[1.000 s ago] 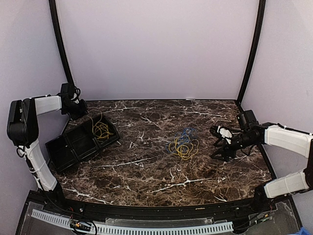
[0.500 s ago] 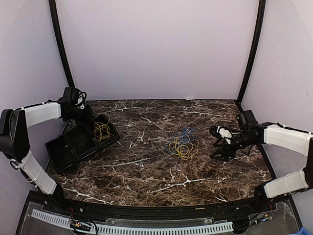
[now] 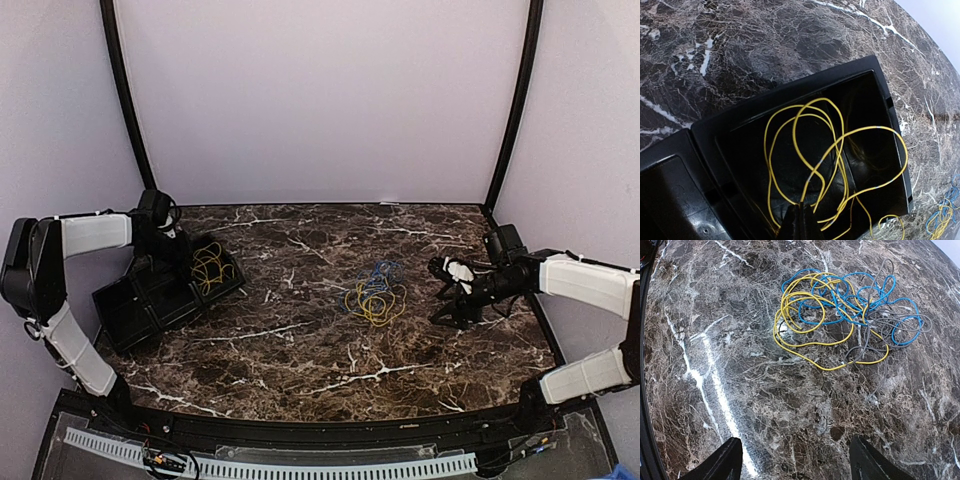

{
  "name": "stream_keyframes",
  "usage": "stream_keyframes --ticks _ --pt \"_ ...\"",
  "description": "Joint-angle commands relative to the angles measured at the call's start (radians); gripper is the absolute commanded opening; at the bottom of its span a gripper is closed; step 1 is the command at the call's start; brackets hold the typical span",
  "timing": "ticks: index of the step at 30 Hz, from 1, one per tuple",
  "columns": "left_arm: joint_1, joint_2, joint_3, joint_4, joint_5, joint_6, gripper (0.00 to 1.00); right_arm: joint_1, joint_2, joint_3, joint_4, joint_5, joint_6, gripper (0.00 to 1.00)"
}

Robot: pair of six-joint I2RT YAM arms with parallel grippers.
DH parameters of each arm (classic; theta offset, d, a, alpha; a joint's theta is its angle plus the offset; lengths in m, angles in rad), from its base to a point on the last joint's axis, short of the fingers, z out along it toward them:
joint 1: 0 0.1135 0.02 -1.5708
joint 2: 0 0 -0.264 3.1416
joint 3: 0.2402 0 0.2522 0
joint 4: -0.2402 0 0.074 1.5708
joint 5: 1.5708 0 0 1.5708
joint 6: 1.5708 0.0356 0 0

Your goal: Untangle the cables

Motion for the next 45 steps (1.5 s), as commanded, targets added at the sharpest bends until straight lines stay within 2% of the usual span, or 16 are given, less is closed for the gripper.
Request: stream_keyframes --ticks 1,6,13,15,20,22,30,34,38,42,45 --pt "-0.004 0.002 0.030 -0.065 -0.104 0.029 0.00 0.004 -0.004 0.023 0.003 -0.011 -0.006 0.75" --pt "-0.014 0.002 0.072 -0.096 -0.226 0.063 0.00 0.005 0.001 0.025 0.003 -0.015 -0.006 0.75" --pt "-0.029 -0.024 0.089 -0.083 -0.280 0.082 0.00 0.005 0.004 0.025 0.003 -0.015 -0.007 0.75" --pt "-0.030 -0.038 0.079 -0.058 -0.286 0.090 0.03 0.007 0.007 0.025 0.002 -0.015 -0.005 0.75" --pt "-0.029 -0.039 0.094 -0.062 -0.289 0.108 0.28 0.008 0.020 0.028 0.000 -0.014 -0.005 0.75" --pt "-0.029 -0.052 0.096 -0.067 -0.299 0.109 0.34 0.008 0.021 0.029 0.003 -0.011 -0.003 0.75" --pt "-0.057 -0.254 0.117 -0.032 -0.330 0.173 0.43 0.020 -0.010 0.087 0.063 0.036 0.054 0.71" --pt "-0.225 -0.354 0.101 0.061 -0.257 0.278 0.44 0.071 0.028 0.140 0.076 0.038 0.069 0.68" --pt "-0.387 -0.421 0.002 0.240 -0.096 0.227 0.45 0.120 0.108 0.194 0.093 0.068 0.072 0.67" --pt "-0.588 -0.359 -0.044 0.373 -0.073 0.236 0.45 0.161 0.203 0.251 0.108 0.085 0.077 0.62" --pt "-0.686 -0.282 -0.039 0.392 -0.090 0.218 0.45 0.194 0.299 0.305 0.084 0.096 0.082 0.56"
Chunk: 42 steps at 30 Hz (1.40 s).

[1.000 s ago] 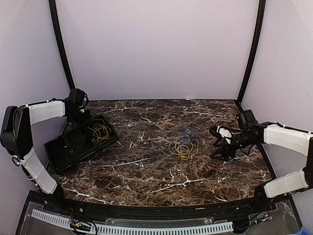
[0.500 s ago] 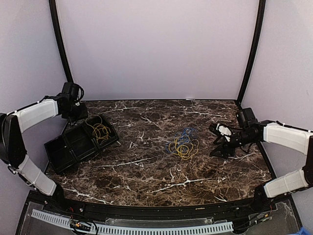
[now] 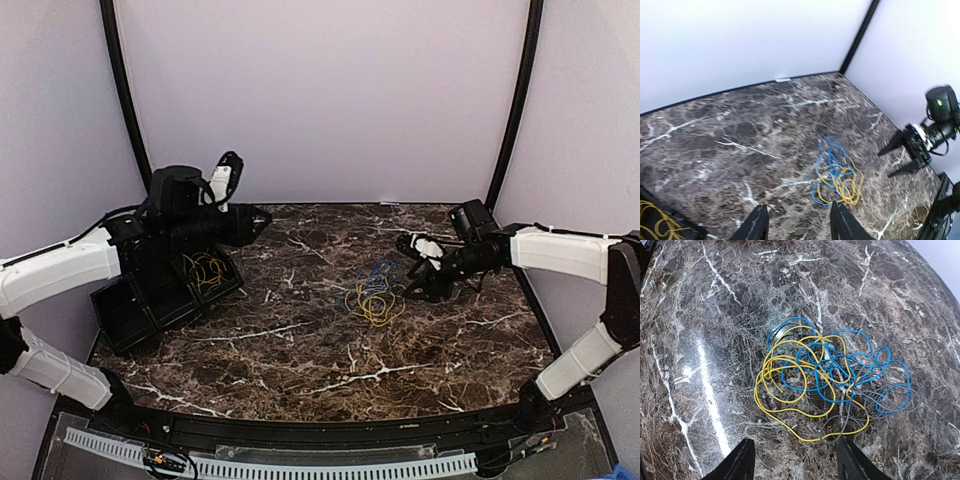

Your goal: Untangle the cables

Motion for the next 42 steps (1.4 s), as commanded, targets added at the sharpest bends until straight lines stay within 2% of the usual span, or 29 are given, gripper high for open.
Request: stream_keyframes --ticks 1,6,10,17,19,22,29,35,42 --pt "-0.136 0.121 -0.021 0.106 0.009 -0.025 0.44 0.049 0.121 0.088 0.001 0.036 0.021 0.55" --pt "-0.204 0.214 -0.056 0.152 0.001 -0.130 0.43 0.061 0.250 0.120 0.030 0.089 0.086 0.51" --pt "-0.232 0.239 -0.119 0.215 0.016 -0.185 0.43 0.060 0.285 0.138 0.030 0.122 0.099 0.48" --pt "-0.256 0.255 -0.175 0.245 0.016 -0.205 0.42 0.086 0.256 0.110 -0.033 -0.045 0.007 0.49" --pt "-0.258 0.247 -0.181 0.239 0.016 -0.204 0.42 0.144 0.272 0.112 -0.044 0.021 -0.018 0.45" --pt "-0.257 0.238 -0.183 0.234 0.016 -0.202 0.42 0.168 0.288 0.117 -0.020 0.072 -0.002 0.44" --pt "-0.257 0.236 -0.189 0.220 0.016 -0.222 0.42 0.171 0.338 0.184 -0.036 0.148 0.059 0.41" --pt "-0.259 0.228 -0.192 0.206 0.043 -0.227 0.42 0.155 0.302 0.179 -0.039 0.192 0.102 0.37" --pt "-0.259 0.249 -0.182 0.210 0.056 -0.236 0.42 0.140 0.399 0.279 -0.038 0.205 0.167 0.45"
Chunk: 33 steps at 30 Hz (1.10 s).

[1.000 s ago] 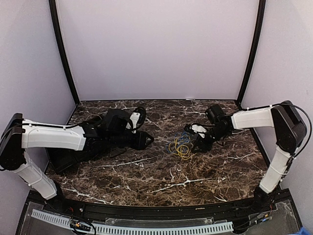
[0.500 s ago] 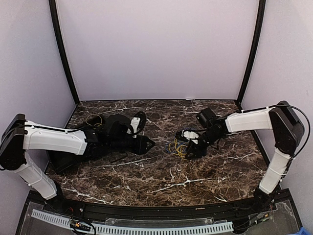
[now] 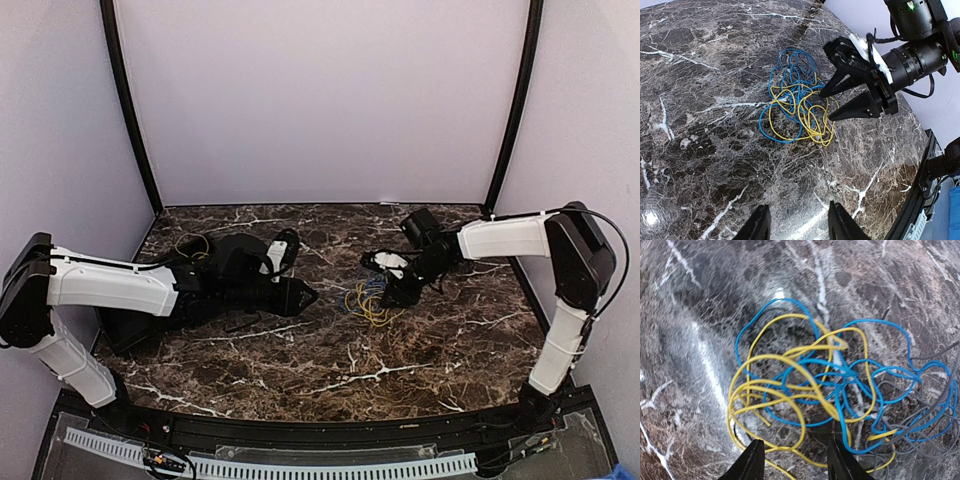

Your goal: Untangle the cables

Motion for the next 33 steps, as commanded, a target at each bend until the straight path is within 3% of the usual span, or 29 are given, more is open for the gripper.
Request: stream_keyframes --ticks 1,5,9,16,22,30,33 --pt "-0.005 -0.003 -0.006 0.001 0.022 -0.015 0.42 -0.006 0.073 0.082 0.011 0.011 0.057 0.45" --pt "-0.007 0.006 -0.009 0.010 0.034 -0.029 0.42 -0.009 0.119 0.110 -0.013 -0.015 0.070 0.43" --pt "-0.010 0.010 -0.009 0.012 0.035 -0.031 0.42 -0.017 0.110 0.109 -0.027 -0.036 0.077 0.30" --pt "-0.010 0.026 -0.005 0.019 0.040 -0.032 0.42 -0.020 0.015 0.091 -0.067 -0.033 0.079 0.19" --pt "-0.022 0.038 -0.001 0.058 0.036 -0.008 0.42 -0.015 -0.100 0.100 -0.182 -0.018 0.060 0.01" --pt "-0.051 0.125 0.039 0.184 0.028 0.057 0.42 0.012 -0.241 0.071 -0.222 -0.031 0.034 0.00" --pt "-0.051 0.223 0.185 0.041 -0.002 -0.023 0.43 0.013 -0.223 0.049 -0.208 -0.028 0.022 0.02"
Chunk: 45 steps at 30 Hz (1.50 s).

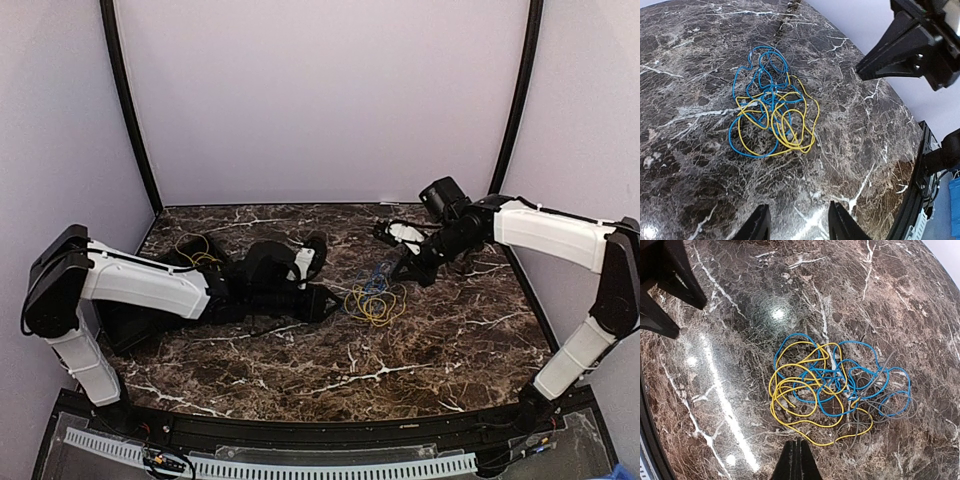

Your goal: Untangle the cables

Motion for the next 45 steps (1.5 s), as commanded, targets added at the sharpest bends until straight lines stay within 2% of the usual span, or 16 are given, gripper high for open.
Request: stream_keyframes --ticks 1,3,7,13,22,25,33,39,42,45 --pt "-0.006 0.155 0.177 -0.106 -0.027 -0.065 0.42 0.009 0.016 -0.036 -0.001 -0.005 -0.023 0.04" --pt "-0.005 0.231 0.281 -0.147 0.010 -0.122 0.42 0.008 0.021 -0.048 0.010 -0.005 -0.025 0.08" --pt "-0.004 0.347 0.359 -0.156 0.035 -0.261 0.42 0.008 0.015 -0.077 0.038 -0.006 -0.025 0.15" --pt "0.004 0.459 0.469 -0.216 0.030 -0.321 0.37 0.008 -0.006 -0.104 0.047 -0.020 -0.025 0.19" --pt "0.045 0.483 0.437 -0.094 0.127 -0.375 0.29 0.009 -0.024 -0.145 0.073 -0.014 -0.033 0.21" --pt "0.049 0.489 0.437 -0.058 0.145 -0.384 0.23 0.009 -0.017 -0.142 0.072 -0.016 -0.034 0.21" --pt "0.051 0.491 0.442 -0.043 0.176 -0.398 0.04 0.008 -0.008 -0.137 0.072 -0.020 -0.033 0.21" --pt "0.051 0.475 0.441 -0.061 0.213 -0.405 0.00 0.009 -0.008 -0.134 0.074 -0.020 -0.041 0.21" --pt "0.047 0.426 0.441 -0.104 0.238 -0.320 0.00 0.009 -0.015 -0.127 0.083 -0.013 -0.055 0.21" --pt "0.032 0.313 0.426 -0.139 0.282 -0.156 0.00 0.007 -0.055 -0.126 0.130 0.002 -0.058 0.31"
